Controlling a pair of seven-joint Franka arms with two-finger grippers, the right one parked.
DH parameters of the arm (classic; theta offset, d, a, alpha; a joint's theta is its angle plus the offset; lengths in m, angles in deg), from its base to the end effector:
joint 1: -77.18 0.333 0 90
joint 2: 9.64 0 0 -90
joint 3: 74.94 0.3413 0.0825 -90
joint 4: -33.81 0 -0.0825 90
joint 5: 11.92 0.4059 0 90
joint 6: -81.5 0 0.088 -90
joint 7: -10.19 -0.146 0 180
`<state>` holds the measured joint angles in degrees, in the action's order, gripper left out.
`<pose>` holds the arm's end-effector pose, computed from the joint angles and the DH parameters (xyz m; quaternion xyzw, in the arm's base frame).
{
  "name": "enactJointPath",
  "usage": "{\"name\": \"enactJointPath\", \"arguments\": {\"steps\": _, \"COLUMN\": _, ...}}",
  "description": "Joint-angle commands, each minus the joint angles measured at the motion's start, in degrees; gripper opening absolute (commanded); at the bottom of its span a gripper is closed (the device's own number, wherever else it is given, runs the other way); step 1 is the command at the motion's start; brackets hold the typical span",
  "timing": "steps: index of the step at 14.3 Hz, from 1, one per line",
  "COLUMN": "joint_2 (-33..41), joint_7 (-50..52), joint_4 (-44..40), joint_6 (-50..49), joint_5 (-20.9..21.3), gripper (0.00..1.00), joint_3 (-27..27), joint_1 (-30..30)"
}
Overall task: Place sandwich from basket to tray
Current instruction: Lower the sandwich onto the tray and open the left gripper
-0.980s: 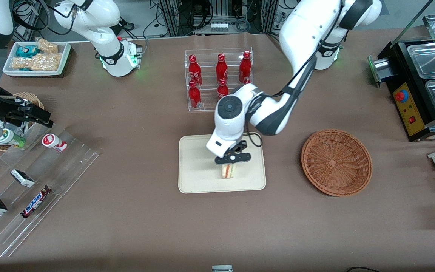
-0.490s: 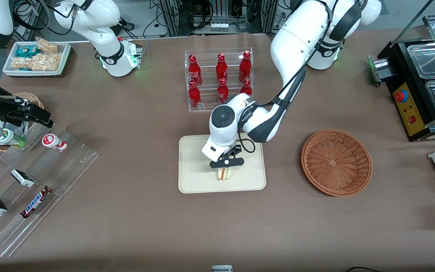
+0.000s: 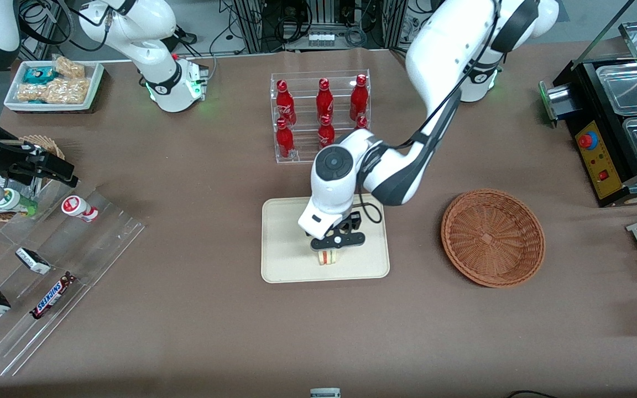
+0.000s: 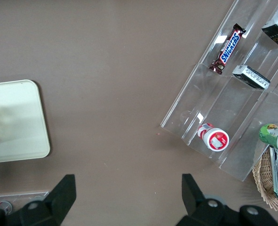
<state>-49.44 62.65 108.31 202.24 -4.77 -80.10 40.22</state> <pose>0.6027 -0.5106 0.3170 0.9953 0.0733 0.0591 0.0239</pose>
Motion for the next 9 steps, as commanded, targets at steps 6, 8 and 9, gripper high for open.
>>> {"name": "enactJointPath", "arguments": {"steps": 6, "joint_2": 17.54, "joint_7": -2.17, "joint_4": 6.86, "joint_6": -12.71, "joint_5": 0.06, "gripper": 1.0, "joint_3": 1.12, "joint_1": 7.84}}
{"name": "enactJointPath", "arguments": {"steps": 8, "joint_2": 22.55, "joint_7": -9.96, "joint_4": 12.39, "joint_6": -13.15, "joint_5": -1.51, "gripper": 1.0, "joint_3": 1.12, "joint_1": 12.42}}
{"name": "enactJointPath", "arguments": {"steps": 9, "joint_2": 25.19, "joint_7": -13.92, "joint_4": 15.12, "joint_6": -14.11, "joint_5": -2.22, "gripper": 1.0, "joint_3": 1.12, "joint_1": 15.05}}
